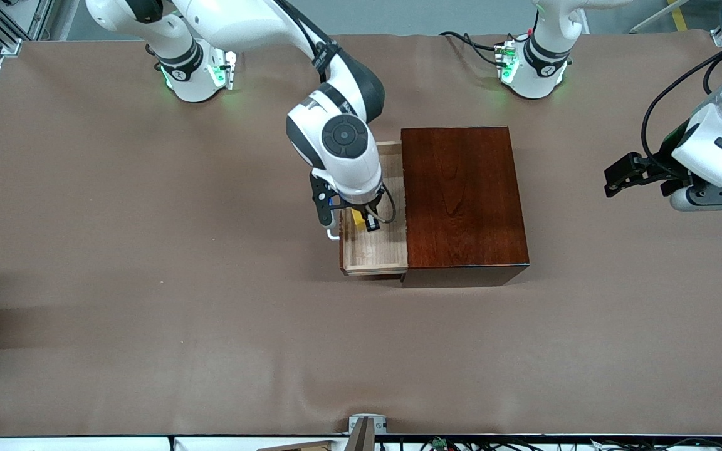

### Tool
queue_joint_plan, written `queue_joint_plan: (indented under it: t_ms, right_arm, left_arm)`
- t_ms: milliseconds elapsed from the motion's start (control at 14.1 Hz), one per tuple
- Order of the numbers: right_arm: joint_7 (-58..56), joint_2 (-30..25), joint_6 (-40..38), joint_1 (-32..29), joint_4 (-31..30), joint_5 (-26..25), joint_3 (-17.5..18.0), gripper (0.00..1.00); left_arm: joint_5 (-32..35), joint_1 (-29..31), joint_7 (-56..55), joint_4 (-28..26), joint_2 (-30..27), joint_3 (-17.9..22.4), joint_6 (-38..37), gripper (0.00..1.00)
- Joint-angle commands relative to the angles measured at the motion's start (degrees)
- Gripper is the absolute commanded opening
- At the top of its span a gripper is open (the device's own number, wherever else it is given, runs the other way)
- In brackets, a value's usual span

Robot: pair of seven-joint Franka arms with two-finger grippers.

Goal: Open drawer, take yellow block, close drawer
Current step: 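Lower the right gripper into the drawer and grasp the yellow cube, then lift the yellow cube out of the drawer with the right gripper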

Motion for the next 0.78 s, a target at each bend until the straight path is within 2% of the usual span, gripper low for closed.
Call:
queue_joint_plan:
  t_ms: [0, 212, 425, 708]
  right_arm:
    - [-0.7, -1.0, -1.4, -1.2, 2.2, 0.4, 0.5, 0.0]
    - [-2.8, -1.6, -2.6, -2.1, 2.5, 0.2, 0.4, 0.0]
    - [-13.1, -4.9, -7.2, -5.1, 2.3, 0.3, 0.3, 0.0]
    - [-27.5, -10.6, -13.2, -11.1, -3.3, 0.3, 0.1, 0.0]
  left_arm:
    - [-0.1, 0.1, 0.8, -0.2, -0.2, -0.3, 0.5, 1.0]
    - [-0.1, 0.1, 0.8, -0.2, -0.2, -0.3, 0.6, 1.0]
    - [-0.1, 0.0, 0.8, -0.2, -0.2, -0.3, 0.6, 1.0]
    - [-0.2, -0.1, 0.7, -0.2, -0.2, -0.3, 0.5, 1.0]
